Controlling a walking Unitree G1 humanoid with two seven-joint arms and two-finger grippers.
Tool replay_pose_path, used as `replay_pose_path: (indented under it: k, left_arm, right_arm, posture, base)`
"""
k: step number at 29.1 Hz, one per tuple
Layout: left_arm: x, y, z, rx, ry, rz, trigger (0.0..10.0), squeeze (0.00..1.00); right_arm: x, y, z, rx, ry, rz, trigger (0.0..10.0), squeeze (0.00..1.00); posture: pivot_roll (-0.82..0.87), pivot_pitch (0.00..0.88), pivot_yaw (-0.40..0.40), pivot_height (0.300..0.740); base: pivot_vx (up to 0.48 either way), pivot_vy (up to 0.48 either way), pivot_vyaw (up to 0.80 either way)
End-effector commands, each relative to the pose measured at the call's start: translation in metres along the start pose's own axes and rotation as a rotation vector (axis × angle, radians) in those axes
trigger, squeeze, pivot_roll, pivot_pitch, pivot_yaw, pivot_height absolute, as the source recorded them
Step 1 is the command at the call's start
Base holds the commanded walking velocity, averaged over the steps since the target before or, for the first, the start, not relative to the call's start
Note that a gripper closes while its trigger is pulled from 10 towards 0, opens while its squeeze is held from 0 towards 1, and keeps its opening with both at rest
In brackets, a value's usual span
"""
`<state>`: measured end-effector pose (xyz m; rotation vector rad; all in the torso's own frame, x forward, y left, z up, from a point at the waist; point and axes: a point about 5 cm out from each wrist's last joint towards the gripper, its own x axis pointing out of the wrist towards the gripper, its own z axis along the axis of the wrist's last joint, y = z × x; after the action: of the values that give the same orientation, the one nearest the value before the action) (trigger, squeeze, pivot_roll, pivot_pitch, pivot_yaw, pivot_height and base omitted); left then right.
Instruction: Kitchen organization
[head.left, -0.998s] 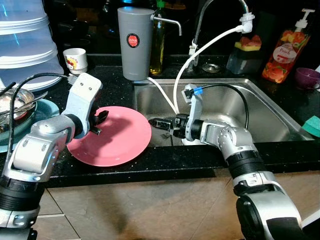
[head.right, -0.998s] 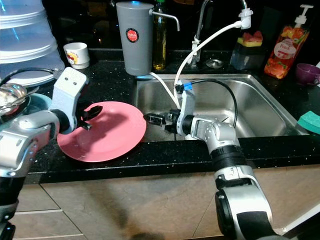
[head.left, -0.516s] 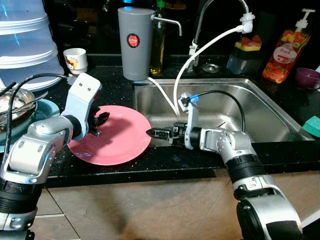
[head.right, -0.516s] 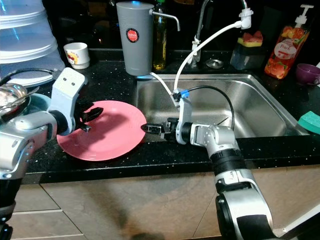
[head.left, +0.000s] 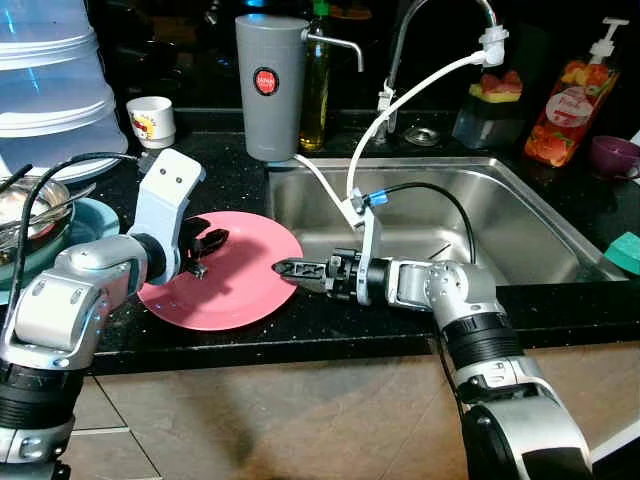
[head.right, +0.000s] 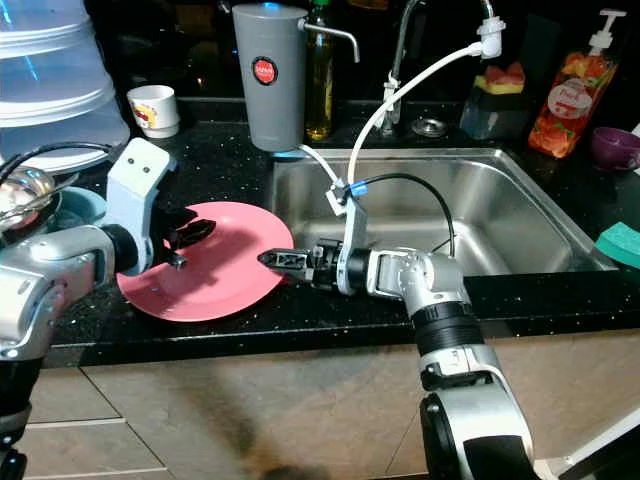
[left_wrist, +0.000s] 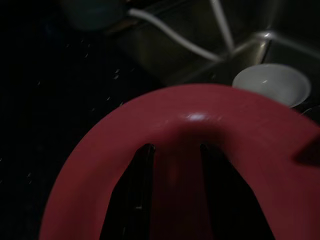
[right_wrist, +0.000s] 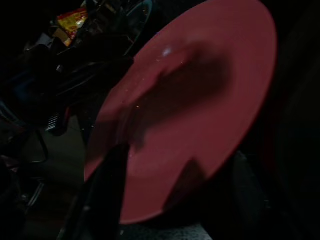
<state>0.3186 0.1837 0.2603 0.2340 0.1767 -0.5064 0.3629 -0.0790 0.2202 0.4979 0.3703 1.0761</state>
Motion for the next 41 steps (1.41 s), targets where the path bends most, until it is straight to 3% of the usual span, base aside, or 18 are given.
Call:
replay_pose_path:
  k: [1,10,22,25,29,33,38,41]
  left_arm:
    - [-0.001,-0.005,0.002,-0.017,-0.017,-0.039,10.0,0.0]
    - [-0.005,-0.019,0.011,-0.091,-0.045,-0.176,10.0,0.0]
    - [-0.006,-0.019,0.02,-0.115,-0.105,-0.173,10.0,0.0]
    - [-0.007,-0.017,0.031,-0.121,-0.186,-0.153,10.0,0.0]
    - [-0.007,-0.016,0.033,-0.116,-0.201,-0.144,10.0,0.0]
    - [-0.005,-0.014,0.033,-0.096,-0.215,-0.114,10.0,0.0]
    - [-0.004,-0.014,0.033,-0.095,-0.219,-0.111,10.0,0.0]
    - [0.001,-0.016,0.025,-0.081,-0.196,-0.117,10.0,0.0]
  right_arm:
    - [-0.001,0.001,-0.003,0.021,-0.001,0.011,0.0,0.0]
    - [0.0,0.0,-0.002,0.041,-0.02,-0.007,0.0,0.0]
    - [-0.002,-0.006,0.003,0.105,-0.079,-0.052,0.0,0.0]
    - [-0.008,-0.023,0.019,0.091,-0.225,-0.229,0.0,0.0]
    - [-0.011,-0.027,0.023,0.076,-0.265,-0.28,0.0,0.0]
    - [-0.049,-0.045,0.07,-0.012,-0.668,-0.612,0.0,0.0]
    - [-0.06,-0.047,0.077,-0.056,-0.738,-0.683,0.0,0.0]
    - [-0.081,-0.05,0.085,-0.178,-0.827,-0.861,0.0,0.0]
  posture:
    - [0.14,0.049,-0.005,0.74]
    - [0.14,0.037,-0.004,0.74]
    - [0.14,0.041,-0.004,0.74]
    - [0.14,0.043,-0.004,0.74]
    - [0.14,0.044,-0.005,0.74]
    - [0.14,0.047,-0.005,0.74]
    - [0.14,0.047,-0.007,0.74]
    - [0.14,0.052,-0.008,0.74]
  base:
    - [0.0,0.0,0.0]
    - [0.0,0.0,0.0]
    - [0.0,0.0,0.0]
    - [0.0,0.0,0.0]
    - [0.0,0.0,0.0]
    - [0.0,0.0,0.0]
    - [0.0,0.0,0.0]
    - [0.0,0.0,0.0]
